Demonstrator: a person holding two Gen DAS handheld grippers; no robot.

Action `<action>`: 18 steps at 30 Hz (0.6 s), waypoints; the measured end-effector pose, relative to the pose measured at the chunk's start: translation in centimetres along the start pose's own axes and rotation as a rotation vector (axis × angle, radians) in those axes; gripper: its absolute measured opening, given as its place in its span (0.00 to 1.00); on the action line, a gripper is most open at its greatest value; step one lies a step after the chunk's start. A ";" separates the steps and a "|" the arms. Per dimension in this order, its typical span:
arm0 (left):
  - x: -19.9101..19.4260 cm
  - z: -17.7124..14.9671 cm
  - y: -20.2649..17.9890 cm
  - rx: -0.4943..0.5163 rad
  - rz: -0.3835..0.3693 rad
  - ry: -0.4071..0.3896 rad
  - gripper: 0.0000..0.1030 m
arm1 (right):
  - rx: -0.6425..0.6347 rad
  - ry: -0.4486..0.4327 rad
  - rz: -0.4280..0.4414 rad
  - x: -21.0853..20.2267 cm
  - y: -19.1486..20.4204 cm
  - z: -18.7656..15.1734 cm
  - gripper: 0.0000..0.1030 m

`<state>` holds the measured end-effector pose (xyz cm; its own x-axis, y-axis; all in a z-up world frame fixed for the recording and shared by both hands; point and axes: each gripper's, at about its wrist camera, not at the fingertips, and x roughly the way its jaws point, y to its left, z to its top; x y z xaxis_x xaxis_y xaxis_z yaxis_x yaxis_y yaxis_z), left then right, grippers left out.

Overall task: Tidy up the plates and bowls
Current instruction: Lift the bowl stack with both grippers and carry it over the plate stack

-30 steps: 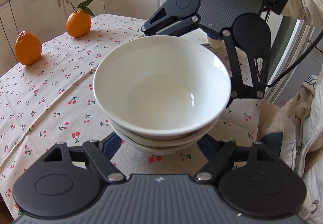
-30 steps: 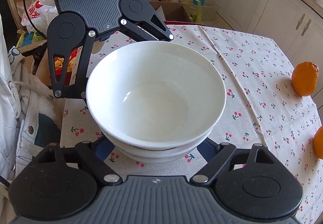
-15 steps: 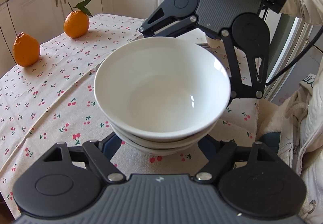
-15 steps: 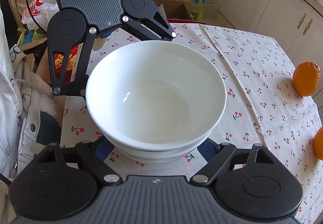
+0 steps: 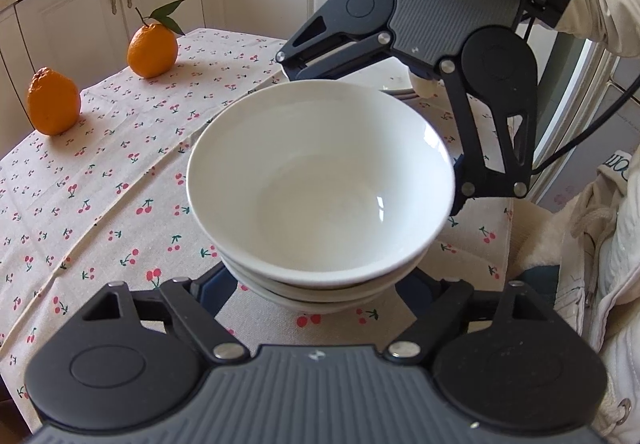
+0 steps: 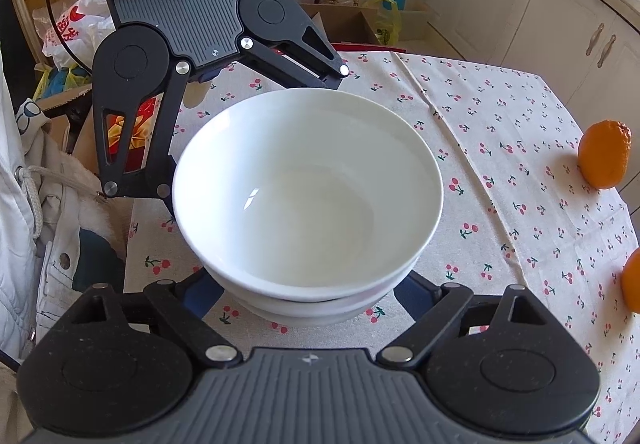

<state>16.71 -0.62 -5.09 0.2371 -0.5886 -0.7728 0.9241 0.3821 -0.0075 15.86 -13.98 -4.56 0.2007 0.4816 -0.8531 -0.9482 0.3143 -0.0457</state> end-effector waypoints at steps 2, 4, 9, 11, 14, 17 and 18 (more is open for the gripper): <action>0.1 0.0 0.1 0.002 -0.001 -0.001 0.84 | -0.002 0.003 -0.004 0.0 0.1 0.0 0.91; 0.1 0.1 0.1 0.002 -0.003 0.000 0.84 | -0.002 0.001 -0.004 0.0 0.1 0.0 0.91; 0.2 0.2 0.2 0.005 -0.008 0.009 0.83 | 0.006 -0.006 -0.002 -0.2 0.1 -0.1 0.90; 0.2 0.2 0.2 0.003 -0.007 0.010 0.83 | 0.013 -0.013 -0.002 -0.2 0.0 -0.2 0.90; 0.2 0.3 0.1 -0.006 -0.010 0.013 0.83 | 0.022 -0.020 0.000 -0.4 0.1 -0.3 0.90; 0.0 0.4 -0.1 -0.019 -0.019 0.011 0.83 | 0.027 -0.026 0.006 -0.8 0.2 -0.4 0.90; 0.0 0.5 -0.2 -0.018 -0.014 0.009 0.83 | 0.027 -0.026 0.005 -1.0 0.3 -0.4 0.90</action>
<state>16.63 -1.01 -4.76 0.2211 -0.5879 -0.7781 0.9219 0.3862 -0.0298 15.32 -14.71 -3.95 0.2025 0.5039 -0.8397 -0.9422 0.3340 -0.0267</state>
